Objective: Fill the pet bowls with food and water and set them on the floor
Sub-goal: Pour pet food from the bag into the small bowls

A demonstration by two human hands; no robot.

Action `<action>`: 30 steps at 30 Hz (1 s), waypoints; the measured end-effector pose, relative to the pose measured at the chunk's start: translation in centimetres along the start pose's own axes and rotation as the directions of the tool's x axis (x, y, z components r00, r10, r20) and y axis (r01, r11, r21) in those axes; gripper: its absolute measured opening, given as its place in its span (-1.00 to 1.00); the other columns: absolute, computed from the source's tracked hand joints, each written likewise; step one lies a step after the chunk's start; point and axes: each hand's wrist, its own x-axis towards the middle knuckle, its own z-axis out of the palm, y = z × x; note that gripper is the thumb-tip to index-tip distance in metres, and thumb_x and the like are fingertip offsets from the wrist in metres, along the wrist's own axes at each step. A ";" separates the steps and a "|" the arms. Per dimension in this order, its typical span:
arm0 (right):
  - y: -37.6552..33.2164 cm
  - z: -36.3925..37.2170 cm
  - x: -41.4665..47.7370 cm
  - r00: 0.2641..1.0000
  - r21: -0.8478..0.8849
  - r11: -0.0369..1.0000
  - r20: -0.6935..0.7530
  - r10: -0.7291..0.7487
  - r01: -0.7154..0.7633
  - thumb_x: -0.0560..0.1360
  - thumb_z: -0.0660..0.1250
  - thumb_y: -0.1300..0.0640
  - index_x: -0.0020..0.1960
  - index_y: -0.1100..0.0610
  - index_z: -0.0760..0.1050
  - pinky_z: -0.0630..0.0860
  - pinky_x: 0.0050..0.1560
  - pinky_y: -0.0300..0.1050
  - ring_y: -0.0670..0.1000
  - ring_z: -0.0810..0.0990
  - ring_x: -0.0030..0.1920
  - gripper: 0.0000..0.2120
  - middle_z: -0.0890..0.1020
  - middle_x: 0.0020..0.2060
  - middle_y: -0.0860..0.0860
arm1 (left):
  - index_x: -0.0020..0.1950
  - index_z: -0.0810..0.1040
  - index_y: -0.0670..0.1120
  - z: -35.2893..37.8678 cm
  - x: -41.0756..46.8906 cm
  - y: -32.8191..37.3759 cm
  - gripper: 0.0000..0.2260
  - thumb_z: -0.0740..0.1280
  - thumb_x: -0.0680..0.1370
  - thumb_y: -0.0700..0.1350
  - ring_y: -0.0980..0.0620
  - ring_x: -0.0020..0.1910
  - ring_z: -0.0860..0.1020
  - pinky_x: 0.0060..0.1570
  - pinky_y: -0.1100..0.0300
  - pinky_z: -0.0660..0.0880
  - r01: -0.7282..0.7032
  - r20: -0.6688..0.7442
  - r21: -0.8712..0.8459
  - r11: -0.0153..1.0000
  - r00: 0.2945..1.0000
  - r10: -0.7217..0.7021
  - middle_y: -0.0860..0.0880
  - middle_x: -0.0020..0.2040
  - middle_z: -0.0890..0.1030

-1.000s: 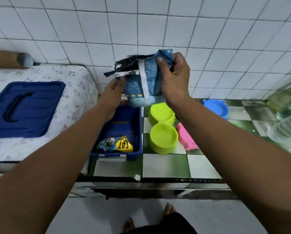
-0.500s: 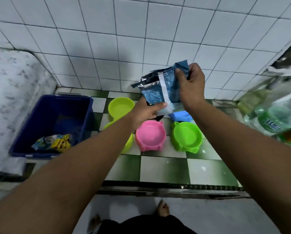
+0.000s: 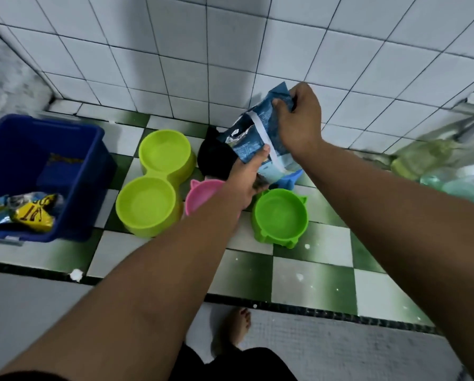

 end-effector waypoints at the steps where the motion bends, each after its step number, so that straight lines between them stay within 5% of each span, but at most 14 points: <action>1: 0.1 0.2 0.3 1.000 -0.007 1.000 0.008 -0.003 0.003 0.53 0.32 0.22 -0.20 0.09 0.28 0.28 -0.33 -0.38 -0.20 0.29 -0.37 -0.76 0.35 -0.37 -0.13 | 0.39 0.51 -0.03 0.1 0.2 -0.1 -0.53 0.48 0.54 0.10 -0.15 0.18 0.67 0.01 0.01 0.65 -0.001 -0.001 -0.005 1.000 1.000 0.001 -0.10 0.23 0.68; 5: 0.4 0.7 1.5 0.999 -0.036 0.999 0.053 0.004 -0.002 0.53 0.32 0.21 -0.27 -0.03 0.20 0.30 -0.32 -0.40 -0.22 0.31 -0.37 -0.65 0.36 -0.37 -0.14 | 0.42 0.47 -0.01 0.6 0.6 -0.3 -0.51 0.49 0.54 0.08 -0.16 0.24 0.62 0.23 -0.14 0.59 0.007 0.032 0.005 1.000 0.999 -0.007 -0.11 0.29 0.64; 14: -0.3 1.4 3.4 0.995 -0.108 0.994 0.098 0.006 0.004 0.53 0.31 0.25 -0.28 -0.01 0.18 0.24 -0.41 -0.41 -0.19 0.26 -0.39 -0.63 0.33 -0.39 -0.12 | 0.43 0.43 0.02 1.4 1.6 0.1 -0.47 0.52 0.51 0.01 -0.18 0.25 0.58 0.18 -0.13 0.60 0.044 0.065 -0.025 0.999 0.997 -0.042 -0.10 0.31 0.60; 19: -1.2 2.3 3.9 0.991 -0.172 0.985 0.137 0.005 0.019 0.53 0.30 0.27 -0.16 0.11 0.30 0.28 -0.41 -0.44 -0.19 0.30 -0.37 -0.80 0.36 -0.34 -0.13 | 0.33 0.46 -0.03 1.3 1.5 0.3 -0.58 0.48 0.54 0.04 -0.21 0.27 0.56 0.22 -0.14 0.58 0.066 0.071 -0.054 0.996 0.996 -0.062 -0.17 0.33 0.57; 23: -1.6 2.5 4.1 0.986 -0.185 0.983 0.168 0.016 0.016 0.52 0.32 0.27 -0.28 0.00 0.21 0.27 -0.43 -0.45 -0.20 0.30 -0.36 -0.64 0.37 -0.33 -0.13 | 0.28 0.48 -0.02 1.0 1.4 0.4 -0.64 0.46 0.55 0.04 -0.21 0.28 0.56 0.25 -0.15 0.57 0.086 0.094 -0.051 0.995 0.992 -0.081 -0.15 0.27 0.58; 26: -1.7 2.5 4.2 0.984 -0.208 0.978 0.174 0.035 0.002 0.52 0.32 0.25 -0.19 0.10 0.31 0.26 -0.45 -0.44 -0.19 0.31 -0.35 -0.79 0.40 -0.29 -0.09 | 0.15 0.49 0.01 1.0 1.3 0.4 -0.78 0.42 0.59 0.04 -0.22 0.30 0.53 0.30 -0.16 0.54 0.108 0.131 -0.067 0.992 0.986 -0.098 -0.14 0.23 0.57; 30: -2.2 2.7 4.3 0.983 -0.225 0.974 0.181 0.030 0.011 0.52 0.33 0.25 -0.10 0.14 0.35 0.25 -0.45 -0.41 -0.08 0.39 -0.27 -0.85 0.47 -0.18 0.00 | 0.22 0.48 -0.02 1.2 1.2 0.4 -0.74 0.41 0.60 0.04 -0.26 0.35 0.51 0.32 -0.19 0.52 0.106 0.152 -0.087 0.991 0.984 -0.091 -0.22 0.37 0.52</action>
